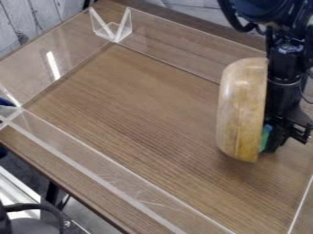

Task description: Remove the green block from inside the brown bowl and put it on the table

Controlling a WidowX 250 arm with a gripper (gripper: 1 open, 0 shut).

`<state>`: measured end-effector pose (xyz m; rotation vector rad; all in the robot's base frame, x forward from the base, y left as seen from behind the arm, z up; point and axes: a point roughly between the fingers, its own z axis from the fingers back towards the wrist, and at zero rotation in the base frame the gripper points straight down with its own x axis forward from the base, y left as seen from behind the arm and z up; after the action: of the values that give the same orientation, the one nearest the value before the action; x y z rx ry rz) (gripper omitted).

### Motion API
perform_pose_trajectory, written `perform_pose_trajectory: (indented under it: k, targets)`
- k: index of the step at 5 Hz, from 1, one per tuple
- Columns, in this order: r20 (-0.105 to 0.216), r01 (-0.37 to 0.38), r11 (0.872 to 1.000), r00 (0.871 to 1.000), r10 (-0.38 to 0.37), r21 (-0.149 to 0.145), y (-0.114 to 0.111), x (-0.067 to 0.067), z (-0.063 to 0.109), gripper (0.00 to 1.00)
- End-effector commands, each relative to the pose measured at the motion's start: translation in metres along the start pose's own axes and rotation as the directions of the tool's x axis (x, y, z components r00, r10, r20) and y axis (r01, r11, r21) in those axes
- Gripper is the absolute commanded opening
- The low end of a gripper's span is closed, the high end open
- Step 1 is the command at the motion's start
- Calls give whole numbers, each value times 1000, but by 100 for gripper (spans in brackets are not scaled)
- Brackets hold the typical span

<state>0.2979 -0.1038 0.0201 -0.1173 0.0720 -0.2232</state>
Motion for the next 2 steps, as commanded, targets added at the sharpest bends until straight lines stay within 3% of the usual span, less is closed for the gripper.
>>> perform_pose_trajectory:
  k: [1, 2]
  targets:
    - [-45, 7, 1000, 999, -7, 13, 9, -6, -5, 0]
    - [-66, 42, 999, 997, -40, 25, 13, -6, -5, 100]
